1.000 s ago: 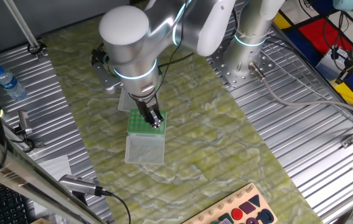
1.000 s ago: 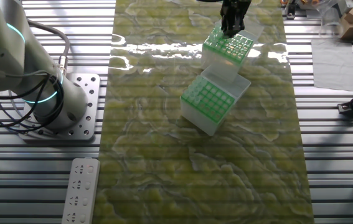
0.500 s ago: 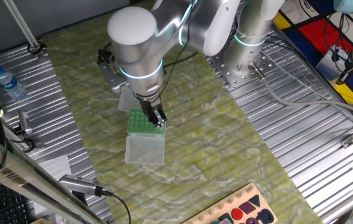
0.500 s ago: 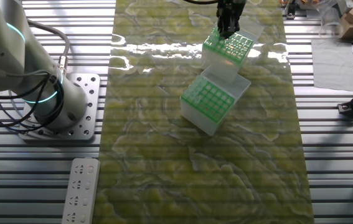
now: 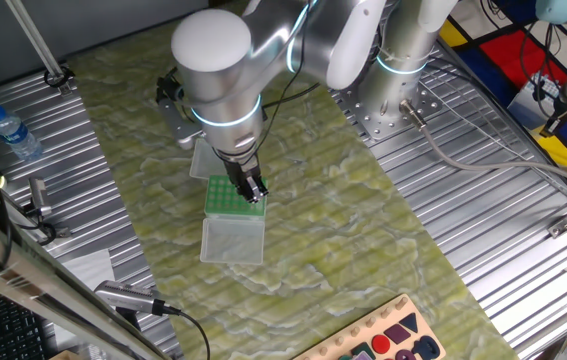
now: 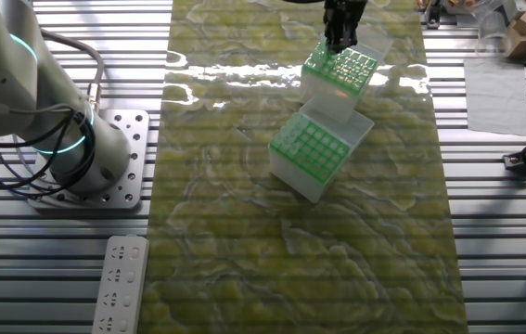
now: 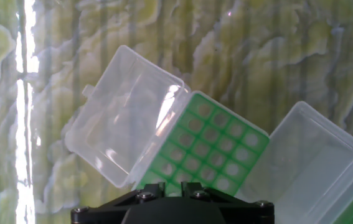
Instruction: Transfer all large pipette tips from one holder to another
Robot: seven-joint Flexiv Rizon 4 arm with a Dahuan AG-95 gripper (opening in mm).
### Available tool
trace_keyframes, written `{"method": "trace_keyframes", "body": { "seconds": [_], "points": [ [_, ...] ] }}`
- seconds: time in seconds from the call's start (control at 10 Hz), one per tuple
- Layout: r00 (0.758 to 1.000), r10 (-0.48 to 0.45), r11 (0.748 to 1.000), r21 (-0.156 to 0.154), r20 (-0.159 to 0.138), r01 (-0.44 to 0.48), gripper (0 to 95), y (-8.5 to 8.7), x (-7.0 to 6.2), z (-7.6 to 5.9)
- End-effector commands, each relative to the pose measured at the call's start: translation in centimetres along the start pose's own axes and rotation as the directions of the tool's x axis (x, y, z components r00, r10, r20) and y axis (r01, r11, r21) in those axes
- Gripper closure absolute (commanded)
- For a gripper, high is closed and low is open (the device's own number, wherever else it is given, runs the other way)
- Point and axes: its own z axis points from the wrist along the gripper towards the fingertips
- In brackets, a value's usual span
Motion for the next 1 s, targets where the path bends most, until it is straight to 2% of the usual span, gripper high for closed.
{"method": "trace_keyframes", "body": {
  "seconds": [0.1, 0.3, 0.4, 0.5, 0.6, 0.7, 0.8, 1.0],
  "points": [
    [1.0, -0.008, 1.0, -0.001, -0.001, 0.008, 95.0, 0.1, -0.1, -0.6],
    [0.999, -0.03, 1.0, 0.0, -0.012, 0.03, 95.0, 0.4, -0.1, -3.1],
    [0.999, -0.044, 0.999, 0.001, -0.021, 0.044, 95.0, 0.6, -0.2, -5.1],
    [0.998, -0.058, 0.998, 0.004, -0.026, 0.058, 95.0, 0.7, -0.2, -6.2],
    [0.996, -0.077, 0.997, 0.009, -0.035, 0.077, 95.0, 0.8, -0.1, -8.5],
    [0.995, -0.092, 0.996, 0.005, -0.045, 0.092, 95.0, 0.6, 0.1, -10.5],
    [0.994, -0.101, 0.995, 0.003, -0.05, 0.102, 95.0, 0.5, 0.2, -11.2],
    [0.987, -0.138, 0.99, -0.005, -0.077, 0.138, 95.0, -0.6, 0.6, -14.7]
  ]
}}
